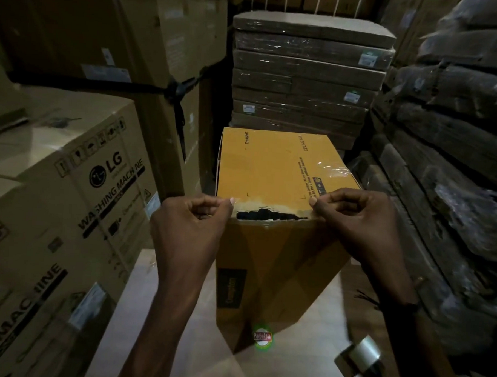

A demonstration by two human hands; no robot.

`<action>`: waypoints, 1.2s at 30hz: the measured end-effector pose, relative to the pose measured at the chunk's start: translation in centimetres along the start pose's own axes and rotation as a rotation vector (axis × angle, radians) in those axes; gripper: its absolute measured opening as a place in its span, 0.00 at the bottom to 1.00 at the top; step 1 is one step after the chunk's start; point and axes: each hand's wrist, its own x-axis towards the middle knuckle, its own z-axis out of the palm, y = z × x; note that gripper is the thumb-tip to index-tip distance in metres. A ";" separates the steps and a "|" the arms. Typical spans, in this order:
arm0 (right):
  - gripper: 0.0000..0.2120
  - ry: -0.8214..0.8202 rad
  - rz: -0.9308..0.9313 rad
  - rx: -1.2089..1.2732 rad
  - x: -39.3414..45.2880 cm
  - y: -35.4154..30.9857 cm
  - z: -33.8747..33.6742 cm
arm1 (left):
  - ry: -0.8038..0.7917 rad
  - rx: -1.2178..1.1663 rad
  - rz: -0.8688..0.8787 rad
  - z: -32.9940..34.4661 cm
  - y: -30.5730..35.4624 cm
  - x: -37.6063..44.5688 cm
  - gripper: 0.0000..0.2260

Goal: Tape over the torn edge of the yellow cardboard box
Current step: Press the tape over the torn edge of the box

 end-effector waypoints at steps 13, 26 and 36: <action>0.04 0.031 -0.073 -0.104 0.2 -0.1 0.7 | -0.012 0.073 -0.001 0.0 0.5 0.4 0.04; 0.03 0.065 -0.109 -0.187 0.0 -0.7 1.1 | 0.004 0.133 0.013 0.2 1.0 0.4 0.06; 0.02 0.034 -0.101 -0.253 0.0 -1.5 1.4 | -0.006 0.229 0.027 0.3 1.6 0.5 0.04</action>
